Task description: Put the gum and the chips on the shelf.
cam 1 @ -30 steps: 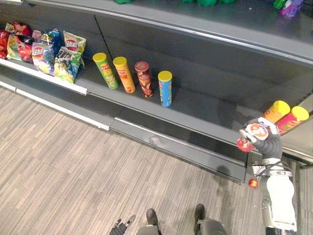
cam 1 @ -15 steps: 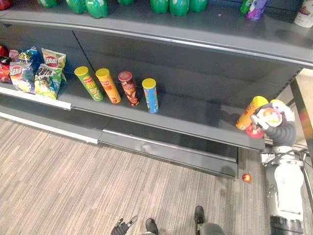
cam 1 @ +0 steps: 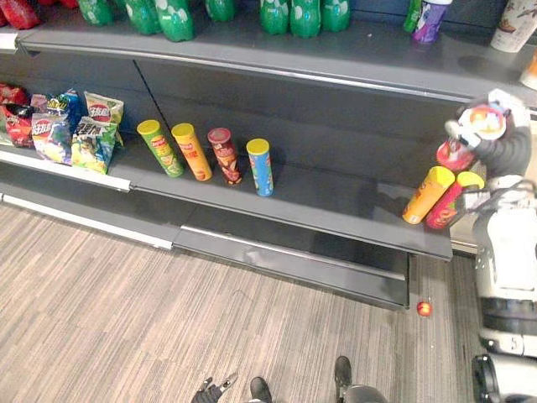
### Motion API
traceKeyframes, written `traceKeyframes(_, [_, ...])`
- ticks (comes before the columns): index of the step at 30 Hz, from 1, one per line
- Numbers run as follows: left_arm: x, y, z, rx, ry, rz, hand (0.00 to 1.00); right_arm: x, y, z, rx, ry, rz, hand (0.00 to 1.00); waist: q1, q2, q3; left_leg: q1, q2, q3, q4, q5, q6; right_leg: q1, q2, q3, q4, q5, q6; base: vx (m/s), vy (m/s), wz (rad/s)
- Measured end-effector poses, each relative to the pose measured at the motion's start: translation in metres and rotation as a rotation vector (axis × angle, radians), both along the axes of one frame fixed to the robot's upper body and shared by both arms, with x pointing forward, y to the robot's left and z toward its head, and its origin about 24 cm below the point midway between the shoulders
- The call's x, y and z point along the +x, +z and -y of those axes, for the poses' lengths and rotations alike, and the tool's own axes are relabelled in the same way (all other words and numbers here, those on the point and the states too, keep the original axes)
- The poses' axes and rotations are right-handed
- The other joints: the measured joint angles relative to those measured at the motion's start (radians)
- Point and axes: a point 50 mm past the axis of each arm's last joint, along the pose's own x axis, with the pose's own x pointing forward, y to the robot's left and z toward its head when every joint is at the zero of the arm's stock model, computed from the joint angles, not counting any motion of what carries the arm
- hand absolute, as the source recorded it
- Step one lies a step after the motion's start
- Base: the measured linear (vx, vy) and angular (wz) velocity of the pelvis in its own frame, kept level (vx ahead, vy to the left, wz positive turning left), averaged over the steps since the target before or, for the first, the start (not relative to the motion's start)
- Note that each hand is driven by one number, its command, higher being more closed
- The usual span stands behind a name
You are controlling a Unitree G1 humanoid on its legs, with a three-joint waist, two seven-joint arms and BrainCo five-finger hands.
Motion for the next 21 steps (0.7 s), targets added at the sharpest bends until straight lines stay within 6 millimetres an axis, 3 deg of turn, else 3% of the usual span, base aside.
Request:
traceKeyframes(6, [-0.001,0.000,0.000,0.000,0.001,-0.002,0.00,0.020,0.032,-0.003,-0.034,0.005,0.019,1.00,0.009,-0.002,-0.001,-0.004,0.003,-0.006,0.000,0.004,-0.001,0.001,0.004,-0.005,-0.006,0.009,-0.003,0.00,-0.006,0.02])
traceKeyframes(14, [-0.001,0.000,-0.001,-0.006,0.007,-0.005,0.00,0.033,0.100,-0.008,-0.059,-0.020,0.116,1.00,0.023,-0.002,-0.002,-0.034,0.009,-0.033,0.000,0.019,-0.006,-0.009,0.010,-0.031,-0.019,0.020,-0.007,0.01,-0.019,0.09])
traceKeyframes(21, [0.000,0.000,-0.001,-0.012,-0.006,-0.004,0.00,0.047,0.118,-0.021,-0.062,0.008,0.086,1.00,0.027,-0.004,-0.002,-0.039,0.018,-0.035,-0.001,0.028,-0.008,-0.013,0.019,-0.031,-0.019,0.024,-0.013,0.00,-0.002,0.00])
